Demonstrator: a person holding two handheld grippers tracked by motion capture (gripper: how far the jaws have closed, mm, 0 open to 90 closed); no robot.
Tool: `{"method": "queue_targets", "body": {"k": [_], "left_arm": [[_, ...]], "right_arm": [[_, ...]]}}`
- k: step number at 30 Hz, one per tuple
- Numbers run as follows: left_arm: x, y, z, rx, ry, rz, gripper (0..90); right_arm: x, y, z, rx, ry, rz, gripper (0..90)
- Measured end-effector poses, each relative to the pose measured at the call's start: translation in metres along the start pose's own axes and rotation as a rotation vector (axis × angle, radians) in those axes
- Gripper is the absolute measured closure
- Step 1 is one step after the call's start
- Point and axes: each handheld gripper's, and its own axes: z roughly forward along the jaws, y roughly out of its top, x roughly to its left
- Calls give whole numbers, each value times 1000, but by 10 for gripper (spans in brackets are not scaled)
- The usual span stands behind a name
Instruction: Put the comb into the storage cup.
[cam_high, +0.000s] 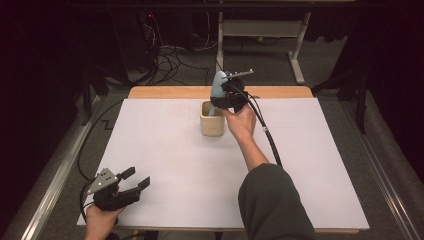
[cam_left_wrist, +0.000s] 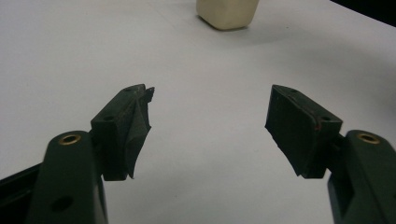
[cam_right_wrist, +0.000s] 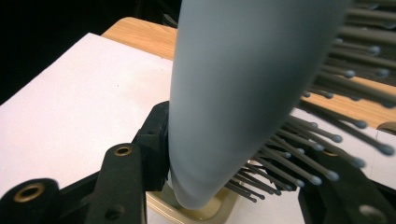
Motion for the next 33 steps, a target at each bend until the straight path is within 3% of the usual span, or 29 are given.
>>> {"method": "queue_targets", "body": {"k": [17, 33], "left_arm": [[0, 0, 0, 0, -1, 1, 311], [0, 0, 0, 1, -1, -1, 311]], "right_arm": [[3, -6, 8, 28, -22, -19, 501], [0, -7, 3, 27, -39, -34, 442]]}}
